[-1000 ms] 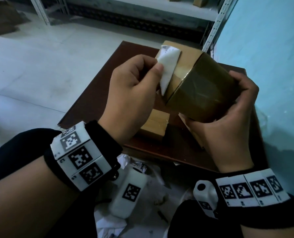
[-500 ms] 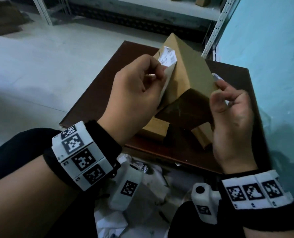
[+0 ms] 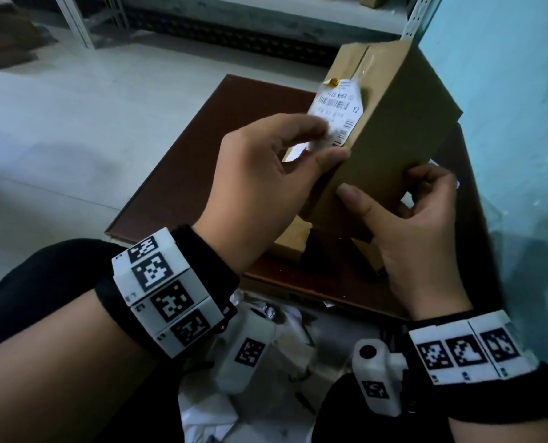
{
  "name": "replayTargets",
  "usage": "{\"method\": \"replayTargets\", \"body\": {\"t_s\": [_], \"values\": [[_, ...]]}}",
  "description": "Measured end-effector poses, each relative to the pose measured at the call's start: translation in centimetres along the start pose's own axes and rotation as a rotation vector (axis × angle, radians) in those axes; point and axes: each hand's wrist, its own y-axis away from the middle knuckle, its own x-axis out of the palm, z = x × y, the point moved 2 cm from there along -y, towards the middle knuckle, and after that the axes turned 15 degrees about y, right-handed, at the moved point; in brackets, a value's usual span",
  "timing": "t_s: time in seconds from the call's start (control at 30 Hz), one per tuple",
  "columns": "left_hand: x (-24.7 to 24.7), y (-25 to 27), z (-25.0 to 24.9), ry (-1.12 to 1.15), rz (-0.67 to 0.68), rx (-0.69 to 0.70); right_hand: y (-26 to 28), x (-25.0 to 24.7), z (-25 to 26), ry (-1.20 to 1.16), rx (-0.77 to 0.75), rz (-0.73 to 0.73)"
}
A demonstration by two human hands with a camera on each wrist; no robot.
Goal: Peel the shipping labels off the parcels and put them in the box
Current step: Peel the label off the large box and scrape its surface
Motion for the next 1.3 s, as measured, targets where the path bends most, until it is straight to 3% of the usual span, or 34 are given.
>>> {"method": "replayTargets", "body": {"t_s": [0.17,0.33,0.43,0.57,0.77,1.1,1.3], "values": [[0.1,-0.3,0.4,-0.118,0.060,0.101,-0.4,0.4,0.2,-0.141,0.104,-0.049],[0.3,-0.2,0.4,-0.083,0.242,0.121,-0.4,0.2,0.3,-0.156,0.201,-0.083],[0.4,0.0,0.7,-0.005,0.196,0.070,-0.4,0.1,0.5,-0.223,0.241,-0.050],[0.8,0.1,0.5,-0.037,0.164,0.145,-0.2,0.5,0.6,-0.262,0.219,-0.061],[1.0,0.1,0.6,-0.111,0.264,0.226,-0.2,0.5,-0.2,-0.219,0.226,-0.084],[2.0,0.6,0.9,-0.003,0.167,0.005,-0.2,0.0,-0.7,-0.275,0.200,-0.112],[1.6,0.2,1.1,-0.115,0.179,0.137,0.2,0.0,-0.7,-0.193,0.187,-0.087]]}}
